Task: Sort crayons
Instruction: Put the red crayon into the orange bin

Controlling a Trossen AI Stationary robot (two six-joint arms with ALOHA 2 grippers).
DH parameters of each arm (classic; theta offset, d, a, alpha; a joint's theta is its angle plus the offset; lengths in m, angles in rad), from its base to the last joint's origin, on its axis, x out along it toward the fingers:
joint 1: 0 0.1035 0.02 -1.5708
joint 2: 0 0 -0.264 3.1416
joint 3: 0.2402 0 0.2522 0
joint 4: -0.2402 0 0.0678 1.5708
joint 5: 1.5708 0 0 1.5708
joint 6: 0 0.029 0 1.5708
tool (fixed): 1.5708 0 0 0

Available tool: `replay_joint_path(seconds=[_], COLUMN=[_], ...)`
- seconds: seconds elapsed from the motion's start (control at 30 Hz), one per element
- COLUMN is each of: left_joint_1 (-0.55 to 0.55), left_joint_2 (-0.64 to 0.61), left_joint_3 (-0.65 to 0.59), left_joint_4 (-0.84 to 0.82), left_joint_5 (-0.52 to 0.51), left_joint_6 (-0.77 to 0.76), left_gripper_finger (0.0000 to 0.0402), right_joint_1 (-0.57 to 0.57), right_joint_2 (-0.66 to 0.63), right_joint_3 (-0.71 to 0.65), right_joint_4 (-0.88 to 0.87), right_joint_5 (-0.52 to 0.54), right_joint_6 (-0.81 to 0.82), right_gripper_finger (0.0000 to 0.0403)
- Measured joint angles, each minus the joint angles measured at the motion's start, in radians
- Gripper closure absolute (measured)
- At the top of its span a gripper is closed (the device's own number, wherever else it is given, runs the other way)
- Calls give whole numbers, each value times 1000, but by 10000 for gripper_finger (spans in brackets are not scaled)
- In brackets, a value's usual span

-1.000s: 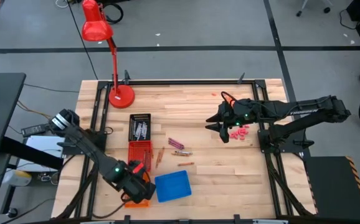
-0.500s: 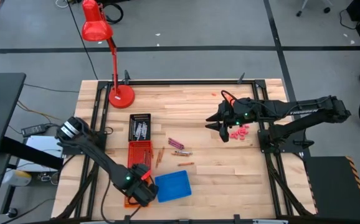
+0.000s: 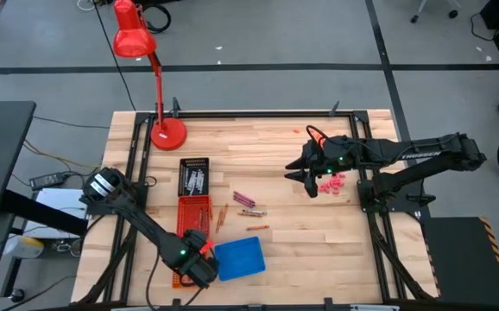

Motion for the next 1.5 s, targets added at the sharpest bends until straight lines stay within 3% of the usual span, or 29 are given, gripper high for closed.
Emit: replay_joint_path(seconds=[0.13, 0.47, 0.8, 1.1, 1.3, 1.5], left_joint_1=[0, 17, 77, 209, 307, 418], left_joint_2=[0, -17, -186, -251, -251, -215], left_joint_3=[0, 0, 0, 0, 0, 0], left_joint_4=[-4, 8, 32, 66, 143, 160], left_joint_5=[42, 144, 174, 63, -122, -138], left_joint_6=[0, 6, 44, 218, 369, 541], left_gripper_finger=[352, 288, 283, 283, 283, 283], right_joint_1=[-2, -1, -4, -4, -4, -4], right_joint_2=[0, 0, 0, 2, 2, 2], right_joint_3=[0, 0, 0, 0, 0, 0], right_joint_4=[1, 8, 44, 44, 44, 44], right_joint_5=[0, 0, 0, 1, 1, 16], right_joint_6=[-1, -2, -4, -27, -19, -19], right_gripper_finger=[247, 247, 247, 247, 247, 247])
